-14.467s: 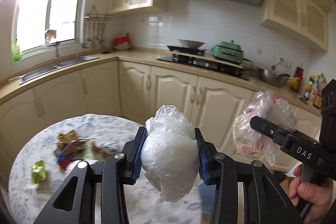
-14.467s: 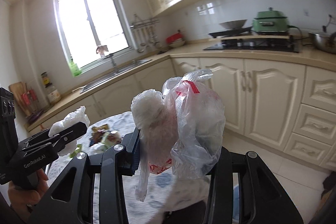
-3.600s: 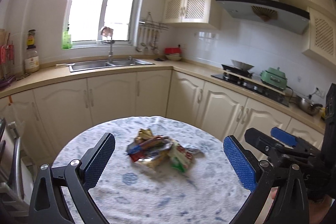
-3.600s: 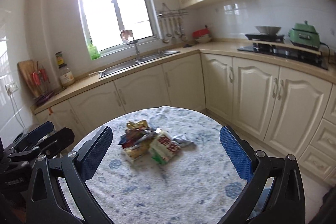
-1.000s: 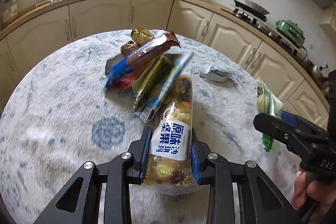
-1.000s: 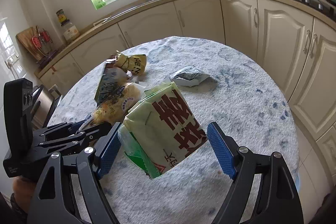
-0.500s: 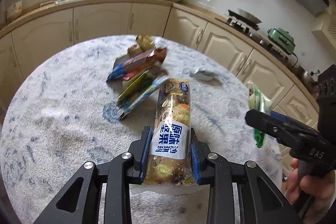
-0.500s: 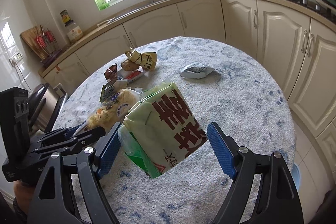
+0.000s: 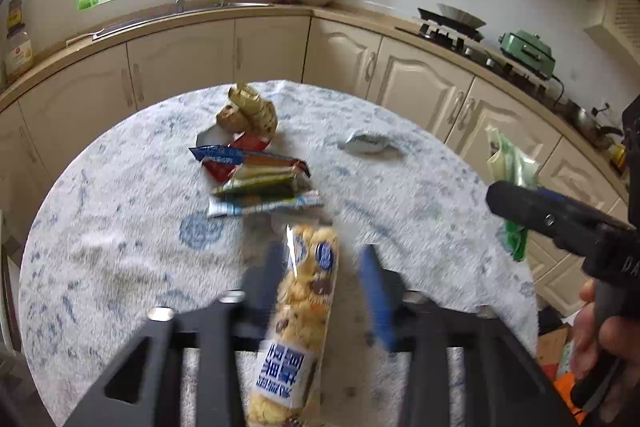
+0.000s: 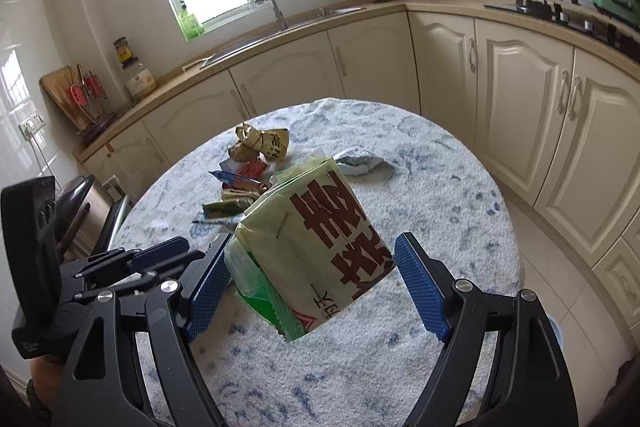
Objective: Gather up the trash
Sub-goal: 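Lift the clear snack packet with the left tool while the right tool holds the printed bag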
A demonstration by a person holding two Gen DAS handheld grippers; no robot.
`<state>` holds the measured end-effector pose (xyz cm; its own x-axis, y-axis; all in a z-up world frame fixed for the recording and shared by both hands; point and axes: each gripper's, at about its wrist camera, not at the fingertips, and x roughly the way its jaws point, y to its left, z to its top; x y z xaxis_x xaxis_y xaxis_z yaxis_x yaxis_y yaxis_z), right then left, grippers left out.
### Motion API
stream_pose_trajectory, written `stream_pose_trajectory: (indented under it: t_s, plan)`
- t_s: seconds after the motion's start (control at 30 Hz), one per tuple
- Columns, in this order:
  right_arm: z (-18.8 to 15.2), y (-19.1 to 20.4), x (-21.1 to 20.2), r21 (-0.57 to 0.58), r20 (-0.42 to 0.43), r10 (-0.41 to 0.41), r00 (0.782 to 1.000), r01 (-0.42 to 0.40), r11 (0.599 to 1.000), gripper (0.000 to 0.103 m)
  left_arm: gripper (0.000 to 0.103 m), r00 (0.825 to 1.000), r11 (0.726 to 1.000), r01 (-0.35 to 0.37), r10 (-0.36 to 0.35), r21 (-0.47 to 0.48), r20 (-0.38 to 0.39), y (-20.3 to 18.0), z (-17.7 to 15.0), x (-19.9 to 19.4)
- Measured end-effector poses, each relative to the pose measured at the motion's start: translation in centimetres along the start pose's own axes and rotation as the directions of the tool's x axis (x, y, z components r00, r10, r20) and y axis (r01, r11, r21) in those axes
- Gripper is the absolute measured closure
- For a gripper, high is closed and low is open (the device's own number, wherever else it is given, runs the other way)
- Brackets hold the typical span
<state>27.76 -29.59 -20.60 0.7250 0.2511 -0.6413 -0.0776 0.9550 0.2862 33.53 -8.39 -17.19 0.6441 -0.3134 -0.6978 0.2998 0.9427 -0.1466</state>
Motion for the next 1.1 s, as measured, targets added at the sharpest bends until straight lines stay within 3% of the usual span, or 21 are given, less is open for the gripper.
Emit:
stream_pose_trajectory:
  t_s: [0.03,0.07,0.13,0.17,0.2,0.23,0.4,0.73,1.1]
  plan:
    - [-0.1,-0.1,0.1,0.003,-0.004,0.001,1.000,-0.001,1.000,0.021,0.031,1.000,1.000,-0.005,0.005,-0.007,-0.001,0.0,-0.1,-0.2]
    - [-0.3,-0.2,0.2,0.006,-0.007,0.002,1.000,-0.002,1.000,0.021,0.027,1.000,1.000,-0.015,0.015,-0.013,-0.002,0.1,-0.4,-0.2]
    - [-0.4,-0.4,0.4,0.010,-0.010,0.004,1.000,-0.004,1.000,0.021,0.034,0.999,1.000,-0.018,0.017,-0.020,-0.031,0.2,-0.5,0.6]
    - [-0.5,-0.5,0.5,0.013,-0.011,0.006,1.000,-0.006,1.000,0.021,0.054,0.998,1.000,-0.008,0.007,-0.029,-0.057,0.5,-0.5,1.2]
    - [-0.5,-0.5,0.5,0.014,-0.012,0.009,1.000,-0.008,1.000,0.021,0.067,0.995,0.999,0.004,-0.008,-0.039,-0.095,0.6,-0.7,2.1]
    - [-0.6,-0.6,0.5,0.015,-0.012,0.010,1.000,-0.009,1.000,0.021,0.071,0.994,0.999,0.006,-0.010,-0.043,-0.106,0.8,-0.7,2.4]
    - [-0.6,-0.8,0.2,0.022,-0.006,0.008,1.000,-0.008,1.000,0.021,0.075,0.995,0.998,0.037,-0.041,-0.044,-0.091,0.5,-0.3,1.6]
    - [0.6,-1.8,-3.5,0.029,0.074,-0.013,0.997,0.011,1.000,0.021,0.079,0.998,0.998,0.055,-0.056,0.034,0.032,-2.8,1.9,-1.8]
    - [1.5,-4.3,-7.7,0.060,0.156,-0.063,0.986,0.055,0.997,0.021,0.080,0.980,0.988,0.115,-0.129,0.100,0.152,-5.9,4.5,-6.6]
